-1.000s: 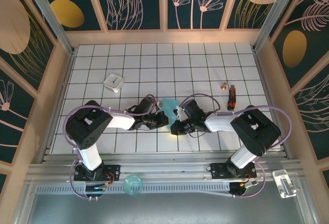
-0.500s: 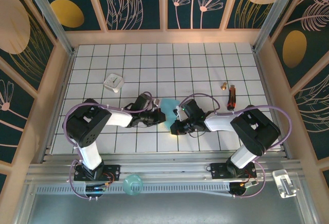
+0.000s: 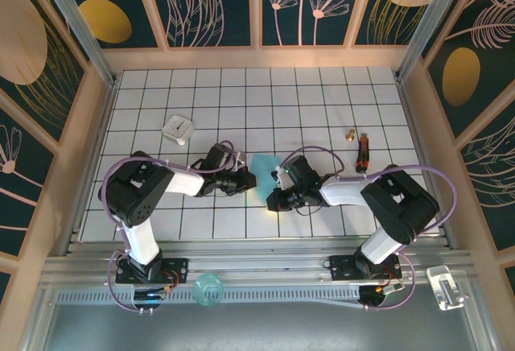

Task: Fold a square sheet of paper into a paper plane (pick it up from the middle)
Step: Third fold the triangle at the center of the table.

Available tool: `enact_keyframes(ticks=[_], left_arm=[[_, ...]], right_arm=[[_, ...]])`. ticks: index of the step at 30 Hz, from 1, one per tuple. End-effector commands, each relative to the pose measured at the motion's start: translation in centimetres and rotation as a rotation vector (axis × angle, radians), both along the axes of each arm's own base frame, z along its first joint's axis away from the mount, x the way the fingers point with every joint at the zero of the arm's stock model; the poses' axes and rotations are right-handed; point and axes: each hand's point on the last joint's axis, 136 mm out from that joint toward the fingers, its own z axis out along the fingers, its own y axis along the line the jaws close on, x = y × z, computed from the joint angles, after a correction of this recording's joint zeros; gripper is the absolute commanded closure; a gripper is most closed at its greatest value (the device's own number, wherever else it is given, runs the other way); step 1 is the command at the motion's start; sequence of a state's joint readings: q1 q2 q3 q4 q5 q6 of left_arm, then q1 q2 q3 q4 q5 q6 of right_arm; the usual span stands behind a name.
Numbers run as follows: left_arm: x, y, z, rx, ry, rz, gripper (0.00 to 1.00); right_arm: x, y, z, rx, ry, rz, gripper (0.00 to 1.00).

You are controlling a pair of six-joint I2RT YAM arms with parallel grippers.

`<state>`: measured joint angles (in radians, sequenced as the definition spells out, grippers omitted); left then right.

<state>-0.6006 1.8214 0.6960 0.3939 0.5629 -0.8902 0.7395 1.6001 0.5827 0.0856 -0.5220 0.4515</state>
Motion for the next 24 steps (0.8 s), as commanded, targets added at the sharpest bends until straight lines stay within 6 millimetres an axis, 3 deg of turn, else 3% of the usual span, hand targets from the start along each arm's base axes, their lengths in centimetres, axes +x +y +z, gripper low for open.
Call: enact_keyframes(ticks=[1,12,17,20,24], left_arm=[[2.2,3.9,-3.3,0.142,-0.016,0.11,1.0],[3.8,5.7,-3.3,0.162,-0.021,0.137,1.0],[4.8,5.7,-2.0,0.141,-0.049,0.146,0.94],[4.9,5.5,-0.4,0.115,-0.082,0.144,0.86],[3.9,5.3,1.5,0.057,-0.098,0.144,0.76]], right_arm=[[-5.3,-7.1,-6.6,-0.356,0.19,-0.016,1.0],[-5.3,-7.2,-6.6,-0.364,0.188,-0.015,1.0],[-5.0,-6.8,-6.1,-0.348,0.176,-0.011,1.0],[-4.0,-5.6,-4.6,-0.287,0.128,-0.003,1.0],[-2.7,-2.8,-0.1,-0.117,0.031,0.031,1.0]])
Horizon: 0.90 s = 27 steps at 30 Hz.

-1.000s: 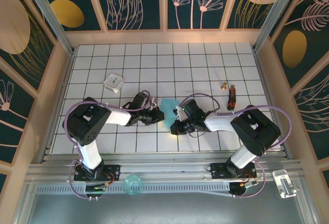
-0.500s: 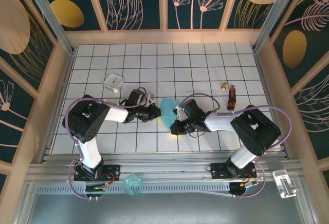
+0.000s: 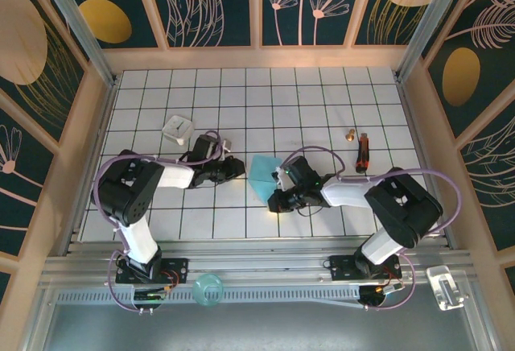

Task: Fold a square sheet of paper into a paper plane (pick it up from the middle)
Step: Third fold the triangle at the center of the table.

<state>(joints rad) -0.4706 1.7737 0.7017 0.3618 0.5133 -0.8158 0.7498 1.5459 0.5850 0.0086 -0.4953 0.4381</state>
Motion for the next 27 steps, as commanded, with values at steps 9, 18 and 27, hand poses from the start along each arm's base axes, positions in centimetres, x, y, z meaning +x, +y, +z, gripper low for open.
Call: enact_keyframes(ticks=[9,18,27], left_arm=[[-3.4,0.1,4.0,-0.095,-0.066,0.025,0.61],[-4.6,-1.2,3.5,-0.122,-0.055,-0.034,0.56],[-5.1,-2.8,3.0,-0.136,-0.034,-0.095,0.53]], right_arm=[[3.1,0.9,8.0,0.236,-0.178,-0.03,0.93],[7.4,0.9,3.6,0.078,-0.127,-0.143,0.99],[7.7,-0.5,0.3,0.01,-0.086,-0.201,1.0]])
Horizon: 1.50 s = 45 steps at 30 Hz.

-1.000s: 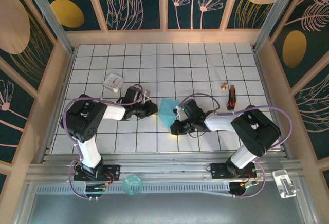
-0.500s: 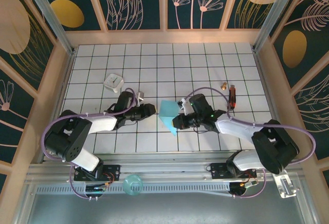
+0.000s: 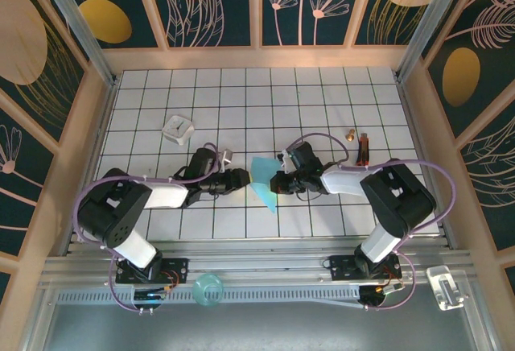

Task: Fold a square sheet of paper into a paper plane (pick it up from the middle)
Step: Third fold the triangle at the center of the table.

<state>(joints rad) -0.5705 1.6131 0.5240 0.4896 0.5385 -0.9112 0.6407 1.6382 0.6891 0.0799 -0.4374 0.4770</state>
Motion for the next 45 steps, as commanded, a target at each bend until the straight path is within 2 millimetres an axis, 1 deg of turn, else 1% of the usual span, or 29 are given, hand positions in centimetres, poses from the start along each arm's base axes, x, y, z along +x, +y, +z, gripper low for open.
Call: enact_keyframes(ticks=[1,6,10,15,18,23,26,29,36,45], left_arm=[[0.4,-1.2,0.8,-0.038,-0.016,-0.034,0.53],[0.6,-1.4,-0.2,-0.006,0.021,-0.043,0.53],[1.0,-1.1,-1.3,0.052,0.055,-0.028,0.53],[1.3,-0.6,-1.7,0.102,0.074,-0.004,0.53],[1.4,-0.6,-1.6,0.109,0.07,-0.002,0.53],[1.2,-0.6,-1.4,0.103,0.071,-0.007,0.53],[1.3,-0.5,-1.4,0.105,0.067,-0.006,0.53],[1.2,-0.5,-1.5,0.106,0.071,-0.007,0.53],[1.0,-0.5,-1.5,0.101,0.074,-0.011,0.53],[0.9,-1.1,-1.3,0.087,0.083,-0.029,0.53]], right_arm=[[0.5,-0.4,-0.8,-0.012,-0.011,-0.033,1.0],[0.1,-1.1,-1.6,-0.031,0.0,-0.046,1.0],[-0.1,-1.5,-2.0,-0.036,0.005,-0.05,1.0],[-0.3,-1.7,-2.2,-0.035,0.01,-0.055,1.0],[-0.1,-1.4,-1.3,0.007,0.005,-0.053,1.0],[0.1,-0.1,2.1,0.166,-0.007,-0.038,0.99],[0.3,-0.1,2.8,0.2,-0.009,-0.045,0.97],[0.6,-0.4,2.4,0.189,-0.006,-0.054,0.97],[0.9,-1.4,0.3,0.125,0.018,-0.077,0.97],[0.6,-2.4,-2.1,0.045,0.05,-0.092,1.0]])
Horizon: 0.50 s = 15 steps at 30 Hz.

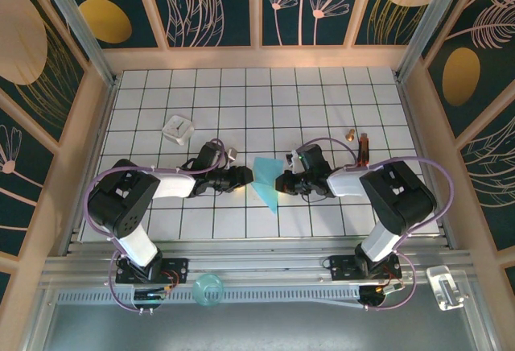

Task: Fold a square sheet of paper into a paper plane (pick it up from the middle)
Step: Third fold the triangle at the center of the table.

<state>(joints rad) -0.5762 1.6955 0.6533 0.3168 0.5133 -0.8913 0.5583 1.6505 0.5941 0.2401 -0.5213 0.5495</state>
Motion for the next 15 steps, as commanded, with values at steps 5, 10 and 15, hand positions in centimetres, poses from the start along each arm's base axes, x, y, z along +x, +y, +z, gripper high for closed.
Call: enact_keyframes(ticks=[5,10,15], left_arm=[[0.0,-1.3,0.8,-0.016,0.002,-0.043,0.53],[0.1,-1.2,-0.3,0.022,0.03,-0.041,0.53],[0.2,-0.4,-0.8,0.073,0.032,-0.017,0.53]], right_arm=[[-0.3,-1.1,-1.9,-0.068,0.018,-0.008,1.0],[-0.4,-1.2,-2.0,-0.072,0.021,-0.007,1.0],[-0.4,-1.3,-2.0,-0.076,0.017,-0.007,1.0]])
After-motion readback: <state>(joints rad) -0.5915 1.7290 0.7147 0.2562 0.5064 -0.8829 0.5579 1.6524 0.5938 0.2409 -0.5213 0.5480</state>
